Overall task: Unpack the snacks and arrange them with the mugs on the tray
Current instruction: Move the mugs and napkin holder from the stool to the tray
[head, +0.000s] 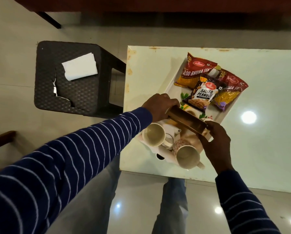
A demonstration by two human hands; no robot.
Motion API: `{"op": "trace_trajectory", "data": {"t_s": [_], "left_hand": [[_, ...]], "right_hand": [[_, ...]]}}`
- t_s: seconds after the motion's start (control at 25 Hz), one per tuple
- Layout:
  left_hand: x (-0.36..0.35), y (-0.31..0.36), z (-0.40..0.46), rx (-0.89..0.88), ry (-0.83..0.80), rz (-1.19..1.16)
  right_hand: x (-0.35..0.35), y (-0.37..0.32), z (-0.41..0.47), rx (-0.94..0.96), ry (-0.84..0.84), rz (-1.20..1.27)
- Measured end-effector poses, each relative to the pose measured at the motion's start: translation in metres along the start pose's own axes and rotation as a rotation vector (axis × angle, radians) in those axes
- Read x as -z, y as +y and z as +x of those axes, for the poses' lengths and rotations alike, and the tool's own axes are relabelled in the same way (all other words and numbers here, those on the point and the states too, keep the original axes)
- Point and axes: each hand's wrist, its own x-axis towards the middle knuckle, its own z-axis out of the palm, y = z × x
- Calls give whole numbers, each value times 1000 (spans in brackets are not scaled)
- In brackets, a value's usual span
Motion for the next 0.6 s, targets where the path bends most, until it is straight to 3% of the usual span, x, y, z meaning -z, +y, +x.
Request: {"op": "trace_trajectory", "data": {"t_s": [0.4,0.48,0.6], "left_hand": [[-9,-14,2,-48,-47,68],[3,-23,-11,-39,-35,-5],[26,-53,-51,47,158,-169]], "right_hand": [[2,-2,-1,-55,-88,-40],[16,-11,-5,-12,-26,-91],[29,-48,-6,-13,151,-40]]}}
